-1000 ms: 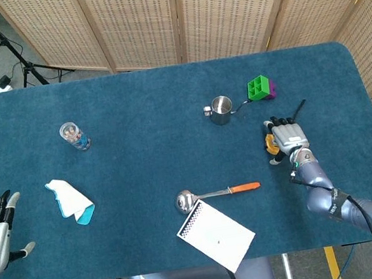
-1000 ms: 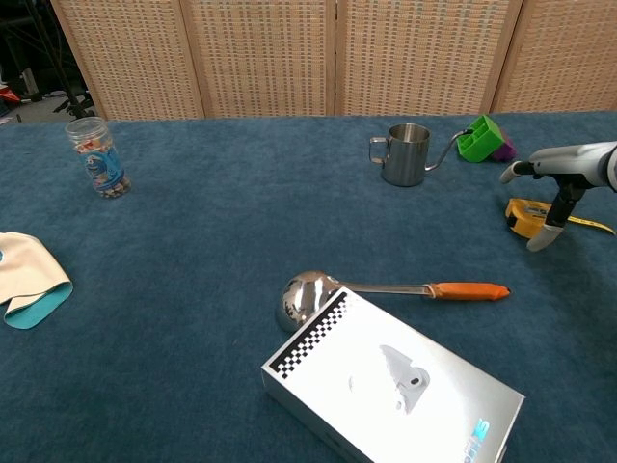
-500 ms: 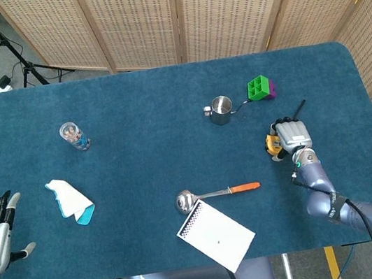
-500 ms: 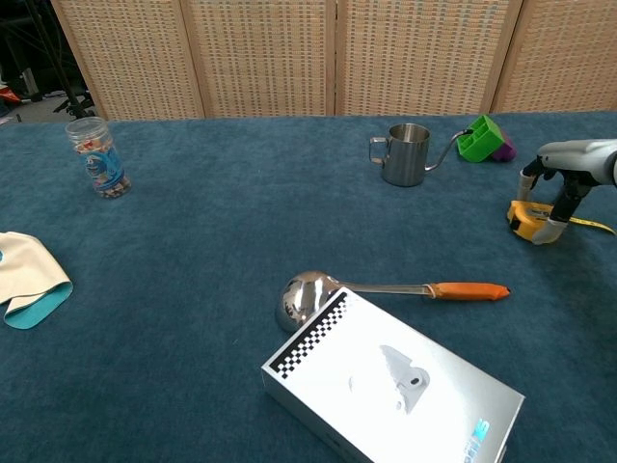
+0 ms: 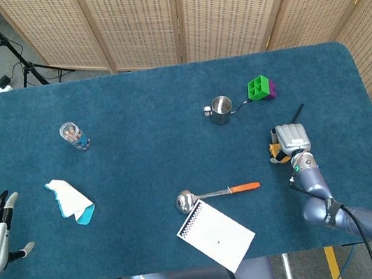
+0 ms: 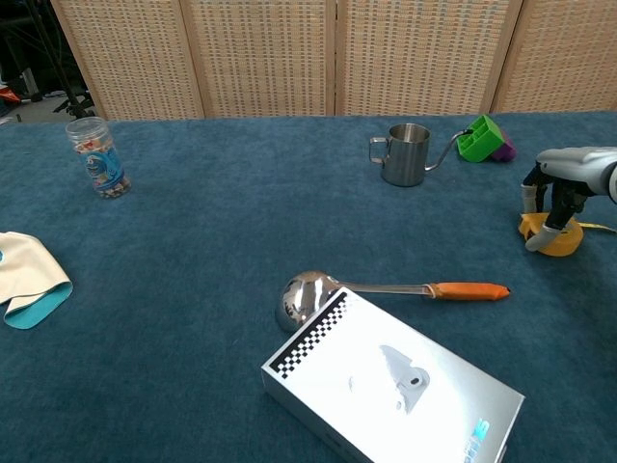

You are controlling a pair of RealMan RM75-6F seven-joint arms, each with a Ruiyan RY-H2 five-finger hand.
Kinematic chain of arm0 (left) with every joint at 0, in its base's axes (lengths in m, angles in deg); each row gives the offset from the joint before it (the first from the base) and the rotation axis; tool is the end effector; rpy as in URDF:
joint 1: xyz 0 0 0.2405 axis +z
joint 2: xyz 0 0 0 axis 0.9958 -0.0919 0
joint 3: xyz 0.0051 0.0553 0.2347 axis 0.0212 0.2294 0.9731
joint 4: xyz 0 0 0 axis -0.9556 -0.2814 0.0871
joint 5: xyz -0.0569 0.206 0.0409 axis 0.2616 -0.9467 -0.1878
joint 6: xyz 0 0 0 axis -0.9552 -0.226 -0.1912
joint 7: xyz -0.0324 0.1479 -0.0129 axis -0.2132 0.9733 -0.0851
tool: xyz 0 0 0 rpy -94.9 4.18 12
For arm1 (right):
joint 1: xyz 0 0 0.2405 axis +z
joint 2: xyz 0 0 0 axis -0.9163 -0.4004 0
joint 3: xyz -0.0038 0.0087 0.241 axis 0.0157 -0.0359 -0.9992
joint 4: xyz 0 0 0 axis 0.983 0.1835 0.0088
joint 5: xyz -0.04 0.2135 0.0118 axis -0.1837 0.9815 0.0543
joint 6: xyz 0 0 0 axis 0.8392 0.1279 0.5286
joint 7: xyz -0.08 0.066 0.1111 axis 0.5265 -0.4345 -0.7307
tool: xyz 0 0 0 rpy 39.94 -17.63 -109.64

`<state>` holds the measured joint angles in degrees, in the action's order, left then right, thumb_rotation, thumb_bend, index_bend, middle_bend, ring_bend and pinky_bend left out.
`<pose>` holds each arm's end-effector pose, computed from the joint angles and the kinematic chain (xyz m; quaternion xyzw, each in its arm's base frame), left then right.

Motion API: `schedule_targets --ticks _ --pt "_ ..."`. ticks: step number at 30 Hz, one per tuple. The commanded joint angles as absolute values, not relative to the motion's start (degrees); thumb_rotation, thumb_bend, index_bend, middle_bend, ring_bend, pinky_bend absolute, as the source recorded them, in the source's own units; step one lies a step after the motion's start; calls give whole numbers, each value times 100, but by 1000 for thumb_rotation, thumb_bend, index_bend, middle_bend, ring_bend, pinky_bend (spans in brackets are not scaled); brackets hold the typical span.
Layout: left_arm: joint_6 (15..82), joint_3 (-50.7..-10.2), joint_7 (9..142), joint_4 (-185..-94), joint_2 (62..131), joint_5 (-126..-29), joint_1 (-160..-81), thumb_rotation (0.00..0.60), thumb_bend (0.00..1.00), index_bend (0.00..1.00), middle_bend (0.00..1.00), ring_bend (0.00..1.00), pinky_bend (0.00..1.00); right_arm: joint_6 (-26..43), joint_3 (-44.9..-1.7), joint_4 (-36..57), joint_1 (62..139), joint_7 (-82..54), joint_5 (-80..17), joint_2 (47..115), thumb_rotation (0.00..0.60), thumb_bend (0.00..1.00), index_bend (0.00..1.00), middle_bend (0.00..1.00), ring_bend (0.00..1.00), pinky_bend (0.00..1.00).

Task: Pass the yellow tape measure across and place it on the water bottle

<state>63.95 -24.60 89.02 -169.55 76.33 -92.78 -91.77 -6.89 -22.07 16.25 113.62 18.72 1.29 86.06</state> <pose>-0.2846 0.1918 0.1274 -0.6021 -0.4195 -0.3137 0.6025 -0.2388 -0.4016 0.0072 0.6533 -0.4637 0.1987 0.5645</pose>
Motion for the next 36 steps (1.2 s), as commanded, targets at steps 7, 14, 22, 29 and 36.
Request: schedule_targets --ticks 7,14,22,29,36 --pt "6406 -2459 8908 -16973 7632 -9286 -9174 600 89 0 0 0 0 -440 -2237 1690 11238 1715 -193 8672 600 229 671 521 517 533" --pt "6433 -2455 8900 -16994 7621 -9306 -9162 600 90 0 0 0 0 -415 -2247 1639 11148 1666 -309 8624 600 256 689 553 556 578" --pt "6447 -2456 8870 -17004 7608 -9320 -9153 600 91 0 0 0 0 -366 -2240 1551 11096 1741 -347 8577 600 260 701 573 584 602" --pt "6454 -2456 8876 -17003 7613 -9323 -9150 600 91 0 0 0 0 -195 -2301 1386 11085 1837 -404 8459 600 260 704 576 585 602" --pt "6464 -2459 8883 -17010 7614 -9324 -9147 600 91 0 0 0 0 150 -2442 947 11140 2148 -406 8153 600 260 705 577 585 602"
